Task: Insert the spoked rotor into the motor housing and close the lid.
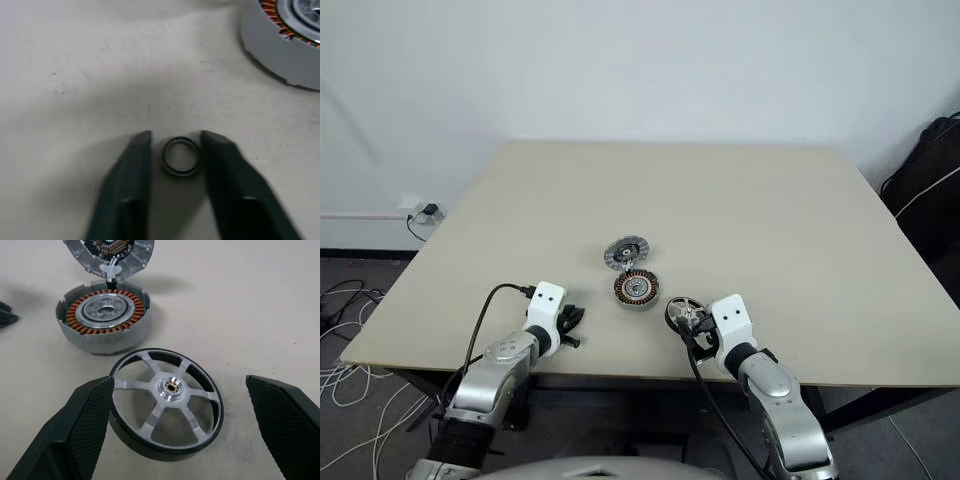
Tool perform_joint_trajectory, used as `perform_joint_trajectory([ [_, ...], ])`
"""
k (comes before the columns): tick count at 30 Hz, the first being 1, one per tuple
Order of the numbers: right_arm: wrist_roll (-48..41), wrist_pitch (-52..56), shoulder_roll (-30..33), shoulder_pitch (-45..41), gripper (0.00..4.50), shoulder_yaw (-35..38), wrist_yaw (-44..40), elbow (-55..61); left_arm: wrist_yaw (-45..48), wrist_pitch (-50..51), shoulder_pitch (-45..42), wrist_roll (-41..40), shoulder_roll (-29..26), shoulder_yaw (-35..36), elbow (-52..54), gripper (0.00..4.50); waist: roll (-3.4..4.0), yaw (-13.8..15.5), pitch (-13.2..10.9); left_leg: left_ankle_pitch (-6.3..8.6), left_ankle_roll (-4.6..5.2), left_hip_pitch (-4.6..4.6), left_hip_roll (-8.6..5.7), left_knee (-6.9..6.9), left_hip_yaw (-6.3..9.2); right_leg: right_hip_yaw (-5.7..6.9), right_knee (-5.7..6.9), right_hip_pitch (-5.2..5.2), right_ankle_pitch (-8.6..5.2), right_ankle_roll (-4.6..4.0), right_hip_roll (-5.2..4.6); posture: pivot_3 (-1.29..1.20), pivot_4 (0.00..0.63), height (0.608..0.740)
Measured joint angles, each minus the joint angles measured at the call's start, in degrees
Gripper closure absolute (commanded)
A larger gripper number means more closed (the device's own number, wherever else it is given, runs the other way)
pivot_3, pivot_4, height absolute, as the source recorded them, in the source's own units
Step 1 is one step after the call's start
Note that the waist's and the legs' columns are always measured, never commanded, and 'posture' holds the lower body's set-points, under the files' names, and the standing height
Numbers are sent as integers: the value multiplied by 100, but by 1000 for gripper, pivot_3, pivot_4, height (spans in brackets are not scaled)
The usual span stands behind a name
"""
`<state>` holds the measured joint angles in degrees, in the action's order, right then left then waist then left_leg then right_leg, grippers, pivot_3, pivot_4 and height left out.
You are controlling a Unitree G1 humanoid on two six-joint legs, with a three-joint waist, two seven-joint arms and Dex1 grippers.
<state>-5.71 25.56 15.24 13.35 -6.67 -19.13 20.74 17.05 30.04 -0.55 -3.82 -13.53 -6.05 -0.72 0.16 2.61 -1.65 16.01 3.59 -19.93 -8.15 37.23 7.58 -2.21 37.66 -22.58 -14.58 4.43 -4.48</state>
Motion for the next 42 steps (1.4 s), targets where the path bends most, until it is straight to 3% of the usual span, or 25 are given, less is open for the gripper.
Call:
perform_joint_trajectory([
  [11,-14,-5,0,-86,0,-6,0,-45,80,321,201,-109,108,-16,523,3828,-4,-3,-1,0,0,-1,0,3,1,0,1,2,-1,1,0,0,0,740],
  [20,-13,-16,-14,-133,0,-19,-47,-164,373,-81,-579,-194,493,-399,702,3828,-13,-9,-6,0,-1,-2,0,5,1,-1,0,0,5,-6,1,0,0,740],
  [34,4,-128,-110,-100,0,-58,38,-181,414,-627,-1636,48,921,-691,-1064,3828,-18,-9,-9,-2,-2,-3,0,8,1,1,0,0,6,-5,3,0,0,740],
  [42,4,-137,-123,-81,0,-56,65,-181,420,-832,-1706,153,1011,-708,-1664,3828,-21,-10,-11,-2,-3,-3,-2,8,1,1,0,0,12,-13,3,0,0,740],
])
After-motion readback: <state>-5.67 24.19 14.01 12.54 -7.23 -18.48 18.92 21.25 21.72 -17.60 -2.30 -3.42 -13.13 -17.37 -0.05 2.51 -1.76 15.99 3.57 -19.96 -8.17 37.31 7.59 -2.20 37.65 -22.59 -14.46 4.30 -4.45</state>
